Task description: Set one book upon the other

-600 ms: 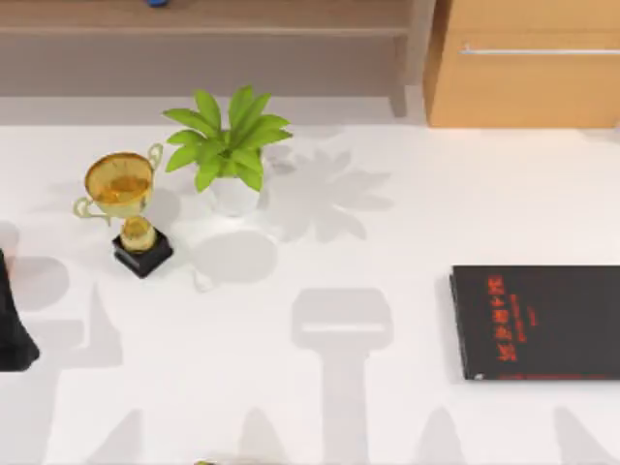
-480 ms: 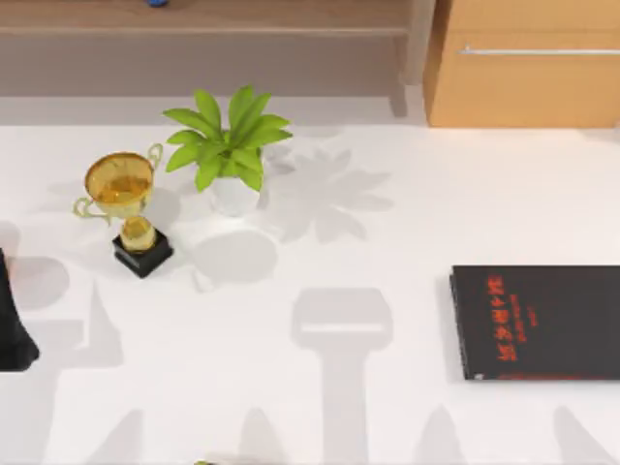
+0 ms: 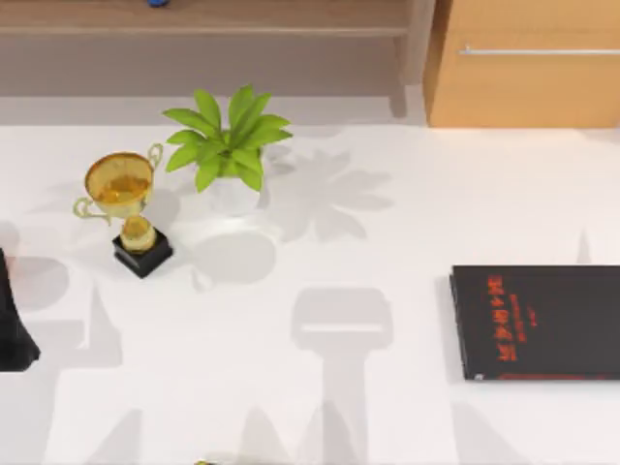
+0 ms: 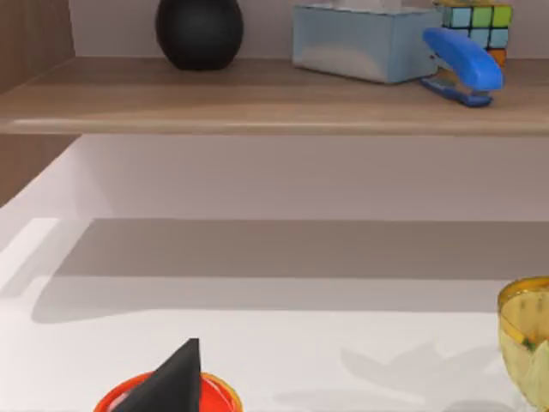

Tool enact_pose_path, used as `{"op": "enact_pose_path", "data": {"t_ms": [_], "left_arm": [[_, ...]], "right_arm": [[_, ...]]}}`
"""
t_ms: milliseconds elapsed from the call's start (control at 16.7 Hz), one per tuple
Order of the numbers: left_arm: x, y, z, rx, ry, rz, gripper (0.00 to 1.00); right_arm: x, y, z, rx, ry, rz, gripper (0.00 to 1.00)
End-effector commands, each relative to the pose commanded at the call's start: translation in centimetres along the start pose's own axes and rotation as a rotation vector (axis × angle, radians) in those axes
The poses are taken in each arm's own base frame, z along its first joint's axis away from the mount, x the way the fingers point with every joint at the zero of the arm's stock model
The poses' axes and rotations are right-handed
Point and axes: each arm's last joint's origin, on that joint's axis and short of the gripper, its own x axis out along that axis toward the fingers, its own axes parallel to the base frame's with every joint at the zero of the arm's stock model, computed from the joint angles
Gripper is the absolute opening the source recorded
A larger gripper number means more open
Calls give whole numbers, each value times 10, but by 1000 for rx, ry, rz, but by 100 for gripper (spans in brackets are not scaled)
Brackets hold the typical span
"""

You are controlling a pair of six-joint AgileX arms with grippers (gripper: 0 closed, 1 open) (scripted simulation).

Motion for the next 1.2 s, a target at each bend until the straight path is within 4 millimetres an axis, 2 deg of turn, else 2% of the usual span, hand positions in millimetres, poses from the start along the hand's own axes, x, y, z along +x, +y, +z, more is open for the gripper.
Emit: {"op": "enact_pose_path", "data": {"t_ms": [120,240,420,600,780,960,1200], "left_arm": [[0,0,0,0,0,0,100],[0,0,0,0,0,0,100],[0,0,0,0,0,0,100],[0,0,0,0,0,0,100],[0,0,0,0,0,0,100],[0,0,0,0,0,0,100],[0,0,0,0,0,0,100]], "right_arm": [[27,-8,29,-6,5,0,100],[66,-21,50,-9,20,0,100],[136,-52,64,-10,46,0,100],[205,-92,51,-5,68,-1,100],[259,-134,21,0,81,-1,100],[290,-167,-8,2,81,-2,100],[305,-186,-25,0,73,-4,100]]}}
